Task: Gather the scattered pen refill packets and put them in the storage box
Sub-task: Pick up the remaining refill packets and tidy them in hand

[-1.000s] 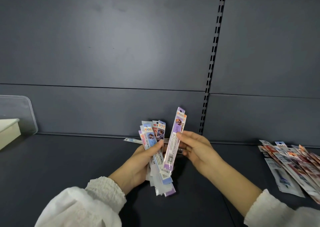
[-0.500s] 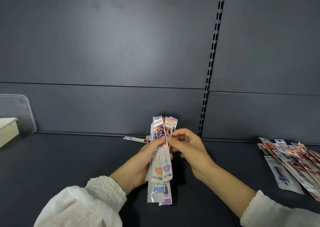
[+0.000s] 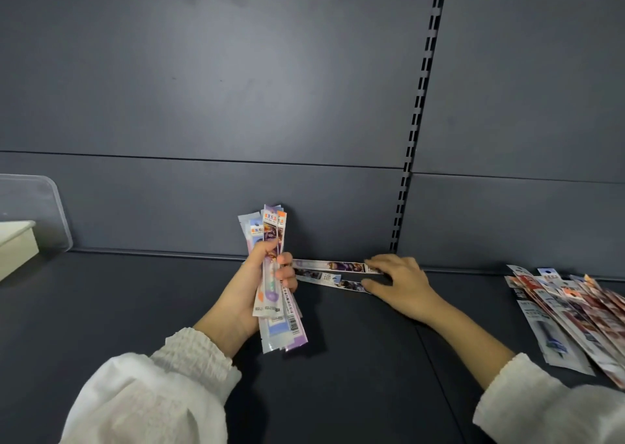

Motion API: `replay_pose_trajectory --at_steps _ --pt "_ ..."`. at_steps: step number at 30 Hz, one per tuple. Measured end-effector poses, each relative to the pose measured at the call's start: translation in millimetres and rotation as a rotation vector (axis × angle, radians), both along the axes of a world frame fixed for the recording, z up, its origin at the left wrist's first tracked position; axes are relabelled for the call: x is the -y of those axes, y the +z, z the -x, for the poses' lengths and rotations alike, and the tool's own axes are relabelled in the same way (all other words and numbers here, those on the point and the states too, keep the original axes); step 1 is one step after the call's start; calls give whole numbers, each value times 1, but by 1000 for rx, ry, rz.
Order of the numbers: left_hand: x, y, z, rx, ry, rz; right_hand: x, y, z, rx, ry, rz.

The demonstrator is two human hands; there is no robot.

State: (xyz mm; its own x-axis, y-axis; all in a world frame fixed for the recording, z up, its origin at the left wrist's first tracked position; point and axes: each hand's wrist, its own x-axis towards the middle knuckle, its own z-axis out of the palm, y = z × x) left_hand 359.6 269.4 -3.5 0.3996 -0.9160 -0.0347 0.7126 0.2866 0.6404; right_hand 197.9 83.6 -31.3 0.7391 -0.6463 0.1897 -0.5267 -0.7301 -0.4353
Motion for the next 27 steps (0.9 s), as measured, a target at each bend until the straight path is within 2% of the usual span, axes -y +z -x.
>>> replay_pose_trajectory --at_steps 4,7,10,15,25,27 --pt "0 -2 -11 0 42 26 -8 0 -5 -80 52 17" --pt "-4 -2 -15 -33 50 107 -8 5 -1 -47 90 -11" --pt "-7 -4 -19 -37 118 101 -11 9 3 33 142 -64" --pt "-6 -6 -22 -79 164 62 -28 7 -5 -37 289 64" --pt "-5 -9 -18 -43 155 61 -5 17 12 164 198 -122" --pt "-5 -9 -18 -41 159 58 -5 17 13 120 208 -106"
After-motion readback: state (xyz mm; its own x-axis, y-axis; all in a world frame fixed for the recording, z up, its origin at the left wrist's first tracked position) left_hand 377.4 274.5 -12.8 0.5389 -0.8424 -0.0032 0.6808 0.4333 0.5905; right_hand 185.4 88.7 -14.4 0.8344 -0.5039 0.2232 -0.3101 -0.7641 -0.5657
